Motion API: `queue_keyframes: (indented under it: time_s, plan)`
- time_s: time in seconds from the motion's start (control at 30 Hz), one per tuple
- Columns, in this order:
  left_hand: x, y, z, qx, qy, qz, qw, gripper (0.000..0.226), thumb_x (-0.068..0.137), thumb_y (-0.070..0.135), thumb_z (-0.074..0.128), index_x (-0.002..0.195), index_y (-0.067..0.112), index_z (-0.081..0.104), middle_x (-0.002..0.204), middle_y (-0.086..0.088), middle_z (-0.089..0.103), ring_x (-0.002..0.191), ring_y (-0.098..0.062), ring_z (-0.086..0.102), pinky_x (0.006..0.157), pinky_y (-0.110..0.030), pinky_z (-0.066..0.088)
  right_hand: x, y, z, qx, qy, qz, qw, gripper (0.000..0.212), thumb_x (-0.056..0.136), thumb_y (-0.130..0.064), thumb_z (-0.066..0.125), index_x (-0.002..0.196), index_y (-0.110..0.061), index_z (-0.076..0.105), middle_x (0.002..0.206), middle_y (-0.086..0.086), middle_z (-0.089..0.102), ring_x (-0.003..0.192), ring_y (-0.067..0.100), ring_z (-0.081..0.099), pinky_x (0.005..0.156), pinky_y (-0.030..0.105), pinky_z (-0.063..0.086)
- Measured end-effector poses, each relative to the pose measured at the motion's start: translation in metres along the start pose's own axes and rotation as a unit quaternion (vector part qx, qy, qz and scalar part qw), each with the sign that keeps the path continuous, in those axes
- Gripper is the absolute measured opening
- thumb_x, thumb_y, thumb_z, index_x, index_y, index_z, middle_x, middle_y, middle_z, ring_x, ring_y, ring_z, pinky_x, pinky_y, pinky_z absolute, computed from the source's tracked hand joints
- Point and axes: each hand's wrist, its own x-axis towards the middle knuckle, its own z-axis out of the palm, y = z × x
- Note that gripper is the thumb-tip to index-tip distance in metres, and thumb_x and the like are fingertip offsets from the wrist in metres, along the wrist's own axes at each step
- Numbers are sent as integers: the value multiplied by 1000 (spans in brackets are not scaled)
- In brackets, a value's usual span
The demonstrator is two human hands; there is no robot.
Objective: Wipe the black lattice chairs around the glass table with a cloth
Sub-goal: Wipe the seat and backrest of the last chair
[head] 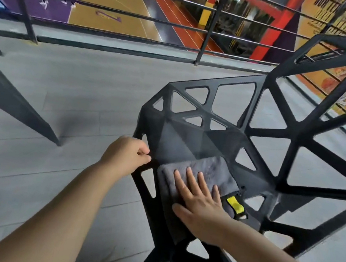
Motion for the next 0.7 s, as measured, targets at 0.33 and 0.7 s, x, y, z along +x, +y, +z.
queue_keyframes:
  time_s: [0.33,0.7]
  plan:
    - [37,-8,-15,-26,-112,-22,993,14,77,20,66,63,14,67,68,-13,57,64,-16,49,59,-26,35,110,-16,-27,51,65,27,996,55,98,-51,23,145,-50,-5,158,-12,-15,143,20,-22,112,55,-13]
    - [68,16,17,-26,179,-74,981,27,91,25,52,114,15,62,118,-10,61,113,-31,47,92,-37,37,180,-7,-50,50,123,34,991,53,98,-48,23,147,-47,2,158,-10,-14,144,22,-19,113,53,-13]
